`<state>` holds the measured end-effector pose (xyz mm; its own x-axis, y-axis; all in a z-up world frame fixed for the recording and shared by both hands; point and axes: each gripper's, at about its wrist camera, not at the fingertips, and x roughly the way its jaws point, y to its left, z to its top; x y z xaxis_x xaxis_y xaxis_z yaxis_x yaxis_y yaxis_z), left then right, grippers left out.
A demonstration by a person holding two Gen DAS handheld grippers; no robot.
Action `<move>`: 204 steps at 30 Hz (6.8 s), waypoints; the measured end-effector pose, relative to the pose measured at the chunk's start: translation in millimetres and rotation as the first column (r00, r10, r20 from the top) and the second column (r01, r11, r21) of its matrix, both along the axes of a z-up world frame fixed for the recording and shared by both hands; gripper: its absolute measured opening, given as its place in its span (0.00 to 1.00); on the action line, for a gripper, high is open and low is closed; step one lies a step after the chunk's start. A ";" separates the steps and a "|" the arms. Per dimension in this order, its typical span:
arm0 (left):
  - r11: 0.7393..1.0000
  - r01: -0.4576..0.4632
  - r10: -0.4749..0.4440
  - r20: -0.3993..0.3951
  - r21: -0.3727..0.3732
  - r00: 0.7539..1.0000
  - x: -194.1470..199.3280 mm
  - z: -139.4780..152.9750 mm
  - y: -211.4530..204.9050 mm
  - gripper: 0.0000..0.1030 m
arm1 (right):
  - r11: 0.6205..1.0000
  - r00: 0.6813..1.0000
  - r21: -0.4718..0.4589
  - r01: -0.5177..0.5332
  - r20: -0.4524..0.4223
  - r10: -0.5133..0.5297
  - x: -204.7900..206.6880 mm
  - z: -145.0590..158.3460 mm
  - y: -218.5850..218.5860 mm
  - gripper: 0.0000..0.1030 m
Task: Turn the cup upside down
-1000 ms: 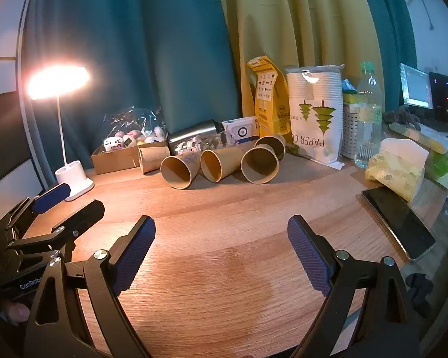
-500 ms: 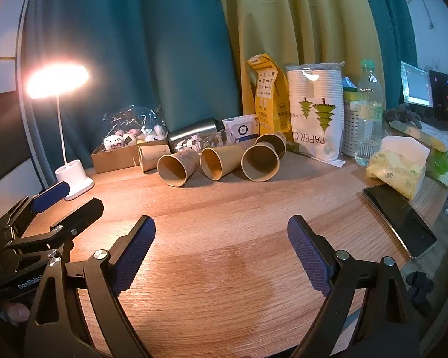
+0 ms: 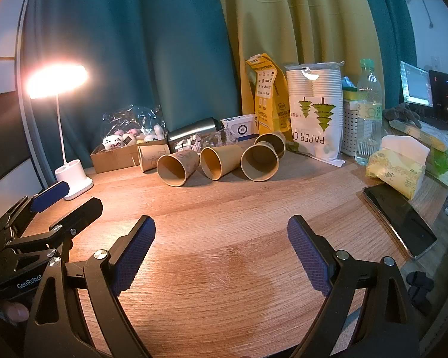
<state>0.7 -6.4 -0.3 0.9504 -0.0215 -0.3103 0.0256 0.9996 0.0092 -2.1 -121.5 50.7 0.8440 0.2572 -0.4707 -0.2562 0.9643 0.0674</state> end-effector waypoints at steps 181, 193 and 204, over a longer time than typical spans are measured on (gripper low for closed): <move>0.907 0.420 -0.389 -0.407 -0.016 0.826 242.6 131.3 -90.3 0.63 | 0.988 0.988 0.072 0.137 -0.081 -0.132 48.0 -39.1 -79.0 0.90; 0.935 0.350 -0.345 -0.356 -0.053 0.868 132.1 88.8 -26.4 0.63 | 0.992 0.993 0.075 0.103 -0.067 -0.098 43.4 -37.3 -71.5 0.90; 0.964 0.262 -0.255 -0.140 0.039 0.957 25.9 49.9 -9.0 0.63 | 0.980 0.996 0.195 -0.028 -0.076 0.043 25.3 -20.6 -55.8 0.89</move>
<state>26.6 -15.4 49.6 0.8649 -0.2399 -0.4409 0.2879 0.9566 0.0442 23.2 -177.3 30.1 0.7945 0.3795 -0.4741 -0.2765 0.9212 0.2739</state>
